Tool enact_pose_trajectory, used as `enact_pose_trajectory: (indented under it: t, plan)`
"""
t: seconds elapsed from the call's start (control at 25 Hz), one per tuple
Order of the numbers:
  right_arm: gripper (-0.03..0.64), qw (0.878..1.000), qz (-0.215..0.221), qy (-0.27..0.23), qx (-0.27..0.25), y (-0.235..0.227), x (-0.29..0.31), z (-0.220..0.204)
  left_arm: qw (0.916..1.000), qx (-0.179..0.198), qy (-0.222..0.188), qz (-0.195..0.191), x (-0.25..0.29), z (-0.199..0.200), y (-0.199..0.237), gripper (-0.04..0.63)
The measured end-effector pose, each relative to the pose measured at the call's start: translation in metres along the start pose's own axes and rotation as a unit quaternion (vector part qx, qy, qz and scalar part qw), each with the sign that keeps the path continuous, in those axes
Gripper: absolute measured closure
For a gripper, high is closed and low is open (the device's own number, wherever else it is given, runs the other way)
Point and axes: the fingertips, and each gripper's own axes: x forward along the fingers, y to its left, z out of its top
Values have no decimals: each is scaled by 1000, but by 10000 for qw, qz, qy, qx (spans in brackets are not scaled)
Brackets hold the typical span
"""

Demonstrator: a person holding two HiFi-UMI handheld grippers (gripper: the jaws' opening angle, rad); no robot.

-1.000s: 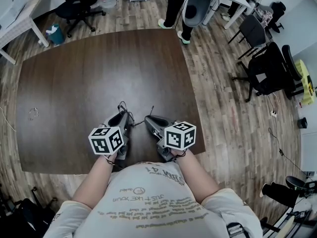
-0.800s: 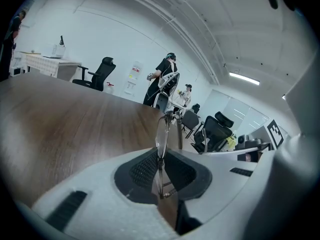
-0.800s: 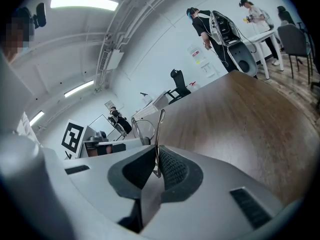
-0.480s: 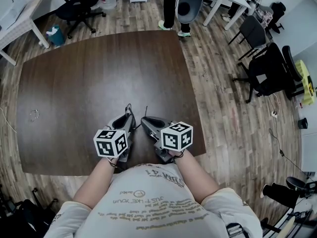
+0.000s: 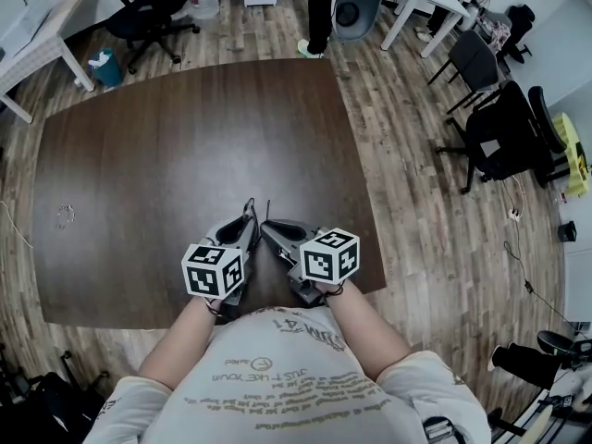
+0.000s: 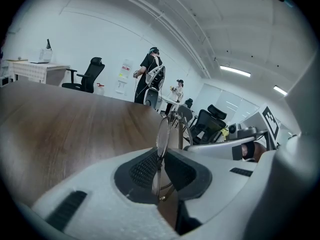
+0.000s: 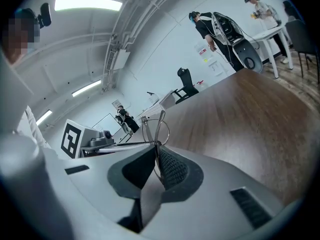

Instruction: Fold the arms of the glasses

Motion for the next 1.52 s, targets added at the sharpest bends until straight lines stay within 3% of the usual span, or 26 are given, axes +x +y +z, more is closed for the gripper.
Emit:
enact_pose_trajectory:
  t: [0.36, 0.88, 1.24, 1.32, 1.44, 1.52]
  plan:
    - [583, 9994, 322, -147, 67, 8, -1, 2, 9999, -40, -34, -100, 1, -2, -6, 541]
    - [583, 9982, 345, -309, 388, 10, 3, 5, 9999, -75, -45, -52, -1, 0, -4, 542]
    - [575, 9953, 413, -519, 699, 11, 1, 5, 9990, -407, -113, -165, -3, -1, -5, 541]
    - [561, 9952, 356, -563, 711, 8, 1, 6, 9990, -396, -131, -161, -2, 1, -4, 541]
    - [467, 9957, 236, -617, 651, 4, 0, 10, 9992, -349, -142, -111, -2, 2, -2, 541]
    - [462, 9955, 194, -676, 630, 3, -2, 12, 9994, -326, -118, -68, -2, 1, 0, 541]
